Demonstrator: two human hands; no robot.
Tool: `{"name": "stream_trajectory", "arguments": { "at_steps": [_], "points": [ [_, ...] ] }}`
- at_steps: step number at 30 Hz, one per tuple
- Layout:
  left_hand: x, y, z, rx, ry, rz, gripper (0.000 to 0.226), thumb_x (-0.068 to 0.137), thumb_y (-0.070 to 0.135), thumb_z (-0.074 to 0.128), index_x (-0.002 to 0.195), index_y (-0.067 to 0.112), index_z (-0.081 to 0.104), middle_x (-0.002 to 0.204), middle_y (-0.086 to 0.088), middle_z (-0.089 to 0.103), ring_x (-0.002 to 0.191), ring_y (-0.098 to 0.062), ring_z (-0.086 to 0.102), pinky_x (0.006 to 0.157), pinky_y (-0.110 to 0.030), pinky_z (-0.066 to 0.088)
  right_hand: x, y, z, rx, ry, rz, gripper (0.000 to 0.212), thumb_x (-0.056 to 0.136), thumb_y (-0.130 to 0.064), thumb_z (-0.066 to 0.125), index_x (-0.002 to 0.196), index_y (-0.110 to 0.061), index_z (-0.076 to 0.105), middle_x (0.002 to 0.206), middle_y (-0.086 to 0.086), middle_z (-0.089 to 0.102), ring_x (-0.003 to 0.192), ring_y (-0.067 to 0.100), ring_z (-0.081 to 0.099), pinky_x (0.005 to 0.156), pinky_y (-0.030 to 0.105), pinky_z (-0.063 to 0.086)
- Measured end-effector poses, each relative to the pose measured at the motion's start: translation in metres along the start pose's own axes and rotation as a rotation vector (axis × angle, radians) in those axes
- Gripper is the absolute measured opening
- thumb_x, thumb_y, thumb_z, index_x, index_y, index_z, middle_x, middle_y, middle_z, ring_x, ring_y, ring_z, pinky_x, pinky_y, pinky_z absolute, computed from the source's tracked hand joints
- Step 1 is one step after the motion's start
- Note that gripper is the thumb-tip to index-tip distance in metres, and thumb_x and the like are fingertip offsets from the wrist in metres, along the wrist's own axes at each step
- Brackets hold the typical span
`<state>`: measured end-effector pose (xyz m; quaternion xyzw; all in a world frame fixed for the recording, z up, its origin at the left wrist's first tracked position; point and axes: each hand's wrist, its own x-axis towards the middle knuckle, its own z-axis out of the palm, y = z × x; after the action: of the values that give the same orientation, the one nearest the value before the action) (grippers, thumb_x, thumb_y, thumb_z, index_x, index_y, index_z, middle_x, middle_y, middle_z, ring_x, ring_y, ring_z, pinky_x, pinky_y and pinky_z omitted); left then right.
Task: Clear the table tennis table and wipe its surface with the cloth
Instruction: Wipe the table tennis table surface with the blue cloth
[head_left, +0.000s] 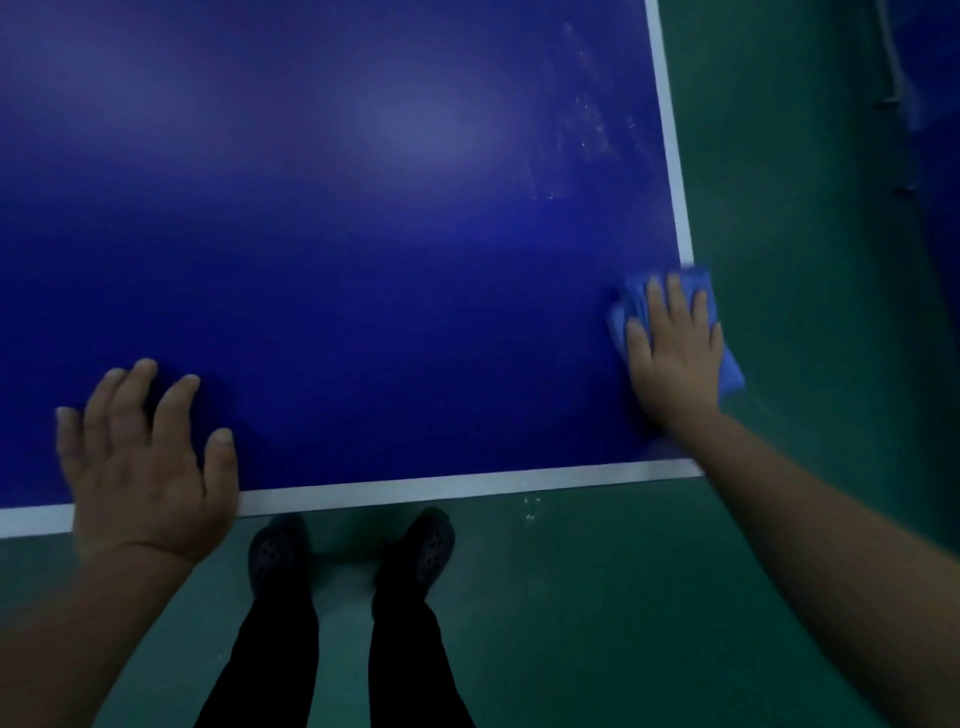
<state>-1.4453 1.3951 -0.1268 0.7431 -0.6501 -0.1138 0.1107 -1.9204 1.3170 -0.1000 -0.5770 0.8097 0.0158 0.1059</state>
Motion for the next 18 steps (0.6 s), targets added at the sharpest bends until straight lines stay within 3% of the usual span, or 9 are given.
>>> {"name": "stream_trajectory", "arguments": {
  "at_steps": [4, 9, 14, 18],
  "points": [
    [0.001, 0.007, -0.006, 0.017, -0.019, -0.008, 0.062, 0.089, 0.044, 0.035, 0.137, 0.005, 0.043, 0.153, -0.021, 0.028, 0.144, -0.040, 0.020, 0.116, -0.065, 0.011, -0.117, 0.025, 0.012, 0.004, -0.065, 0.072, 0.070, 0.095, -0.056, 0.012, 0.159, -0.028, 0.016, 0.165, -0.011, 0.000, 0.153, 0.020, -0.006, 0.123, 0.050, 0.000],
    [0.002, 0.011, -0.015, 0.057, -0.044, -0.013, 0.065, 0.091, 0.047, 0.030, 0.139, 0.006, 0.046, 0.154, -0.019, 0.030, 0.147, -0.035, 0.018, 0.120, -0.054, 0.000, -0.063, -0.030, 0.007, 0.006, -0.064, 0.135, 0.069, 0.095, -0.054, 0.014, 0.159, -0.030, 0.011, 0.167, -0.008, -0.001, 0.153, 0.023, -0.007, 0.122, 0.056, -0.002],
    [0.001, 0.011, -0.017, 0.062, -0.052, -0.021, 0.064, 0.092, 0.046, 0.028, 0.141, 0.008, 0.045, 0.155, -0.018, 0.030, 0.149, -0.032, 0.015, 0.121, -0.047, -0.006, -0.025, -0.180, 0.028, -0.027, -0.006, -0.230, 0.063, 0.098, -0.050, 0.023, 0.158, -0.032, 0.019, 0.167, -0.005, 0.008, 0.154, 0.028, 0.000, 0.120, 0.057, -0.002],
    [0.001, 0.010, -0.018, 0.002, -0.032, -0.018, 0.063, 0.092, 0.045, 0.030, 0.139, 0.007, 0.048, 0.154, -0.017, 0.033, 0.148, -0.032, 0.018, 0.122, -0.048, -0.004, -0.080, -0.253, 0.050, -0.036, -0.020, -0.664, 0.060, 0.099, -0.051, 0.027, 0.155, -0.031, 0.031, 0.165, -0.001, 0.020, 0.153, 0.031, 0.006, 0.119, 0.063, 0.004]
  ]
}}
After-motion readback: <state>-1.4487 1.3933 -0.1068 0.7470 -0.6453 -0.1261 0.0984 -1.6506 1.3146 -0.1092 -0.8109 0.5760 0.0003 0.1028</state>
